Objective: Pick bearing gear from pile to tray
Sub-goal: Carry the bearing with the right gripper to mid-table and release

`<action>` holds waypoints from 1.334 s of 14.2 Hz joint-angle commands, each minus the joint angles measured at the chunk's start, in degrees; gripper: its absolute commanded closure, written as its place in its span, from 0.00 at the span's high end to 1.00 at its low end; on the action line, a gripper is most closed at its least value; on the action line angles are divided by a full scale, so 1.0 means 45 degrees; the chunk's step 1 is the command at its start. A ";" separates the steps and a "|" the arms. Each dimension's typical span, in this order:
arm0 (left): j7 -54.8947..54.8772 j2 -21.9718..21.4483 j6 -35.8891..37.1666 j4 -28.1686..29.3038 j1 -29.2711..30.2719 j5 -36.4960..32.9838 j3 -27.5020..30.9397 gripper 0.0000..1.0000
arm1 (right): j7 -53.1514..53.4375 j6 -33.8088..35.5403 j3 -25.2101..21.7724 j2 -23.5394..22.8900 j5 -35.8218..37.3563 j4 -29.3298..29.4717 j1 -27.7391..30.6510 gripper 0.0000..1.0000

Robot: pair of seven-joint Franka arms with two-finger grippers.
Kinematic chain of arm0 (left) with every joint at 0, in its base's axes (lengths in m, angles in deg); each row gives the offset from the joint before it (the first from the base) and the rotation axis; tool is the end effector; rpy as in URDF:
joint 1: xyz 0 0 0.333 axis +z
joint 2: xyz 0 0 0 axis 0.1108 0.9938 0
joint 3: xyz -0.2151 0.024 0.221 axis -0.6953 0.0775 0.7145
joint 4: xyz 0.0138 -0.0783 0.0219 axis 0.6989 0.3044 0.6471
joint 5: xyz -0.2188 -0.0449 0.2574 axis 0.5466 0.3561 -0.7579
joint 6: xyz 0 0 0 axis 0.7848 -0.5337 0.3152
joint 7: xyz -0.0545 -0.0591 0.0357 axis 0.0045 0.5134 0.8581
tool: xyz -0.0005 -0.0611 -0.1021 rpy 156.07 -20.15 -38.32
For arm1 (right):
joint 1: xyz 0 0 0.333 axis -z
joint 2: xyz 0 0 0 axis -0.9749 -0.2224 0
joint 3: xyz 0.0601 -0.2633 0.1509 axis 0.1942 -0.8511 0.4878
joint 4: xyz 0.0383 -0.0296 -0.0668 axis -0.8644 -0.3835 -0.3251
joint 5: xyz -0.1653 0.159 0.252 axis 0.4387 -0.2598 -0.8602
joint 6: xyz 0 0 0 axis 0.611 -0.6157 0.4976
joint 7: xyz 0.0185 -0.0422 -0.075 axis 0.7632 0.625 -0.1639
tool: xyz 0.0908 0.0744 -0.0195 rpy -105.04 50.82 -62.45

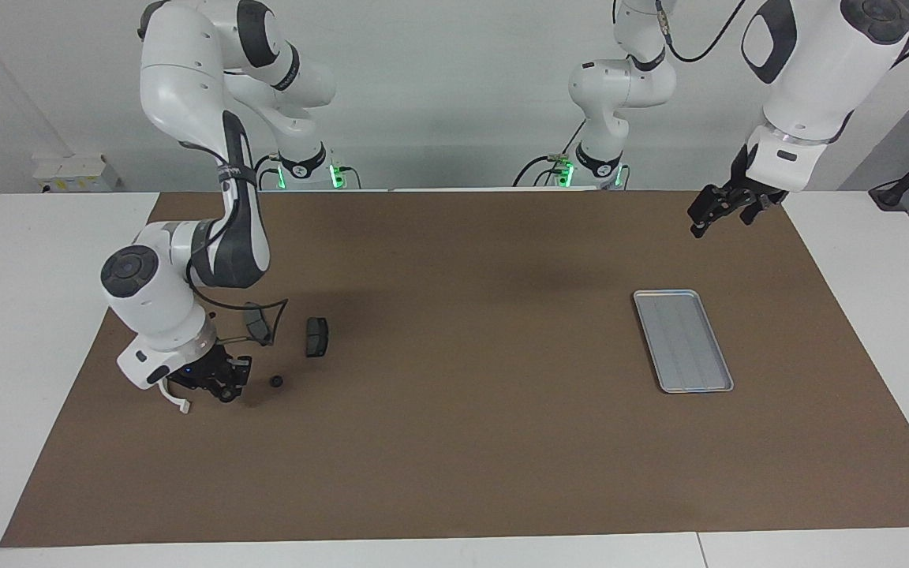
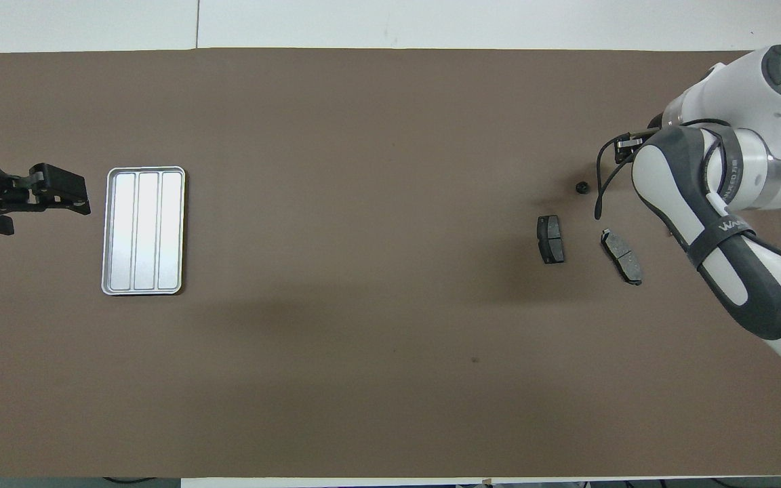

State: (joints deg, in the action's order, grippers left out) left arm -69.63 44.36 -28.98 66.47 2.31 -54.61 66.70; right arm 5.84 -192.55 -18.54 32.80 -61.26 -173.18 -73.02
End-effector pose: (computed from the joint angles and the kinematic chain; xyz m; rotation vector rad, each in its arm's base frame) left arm 0.4993 -0.0422 0.5855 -3.1078 -0.3010 0.0440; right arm 0.6434 -0.0162 0.3732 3.1389 0.0464 0.0871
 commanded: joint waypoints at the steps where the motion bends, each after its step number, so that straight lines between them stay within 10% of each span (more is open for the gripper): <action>1: -0.0122 -0.0266 -0.0149 0.0270 0.0137 0.0112 -0.0038 1.00 | 0.1702 0.1997 0.0200 0.0091 -0.0097 0.1817 -0.0874 0.00; 5: -0.0122 -0.0266 -0.0149 0.0270 0.0137 0.0112 -0.0038 1.00 | 0.5274 0.5067 0.0200 -0.0084 0.0020 0.4397 -0.3761 0.00; 10: -0.0122 -0.0266 -0.0149 0.0290 0.0137 0.0112 -0.0038 1.00 | 0.8877 0.4176 0.0200 -0.0512 0.0059 0.4539 -0.7320 0.00; 19: -0.0122 -0.0266 -0.0149 0.0290 0.0137 0.0112 -0.0038 1.00 | 0.8957 0.1540 0.0200 -0.1979 0.0235 0.3487 -0.8222 0.00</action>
State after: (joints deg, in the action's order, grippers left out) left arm -69.63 44.36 -28.98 66.47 2.31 -54.61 66.70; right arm 46.25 -183.28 -17.42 23.24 -60.89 -155.18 -109.37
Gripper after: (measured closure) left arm 0.000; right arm 0.652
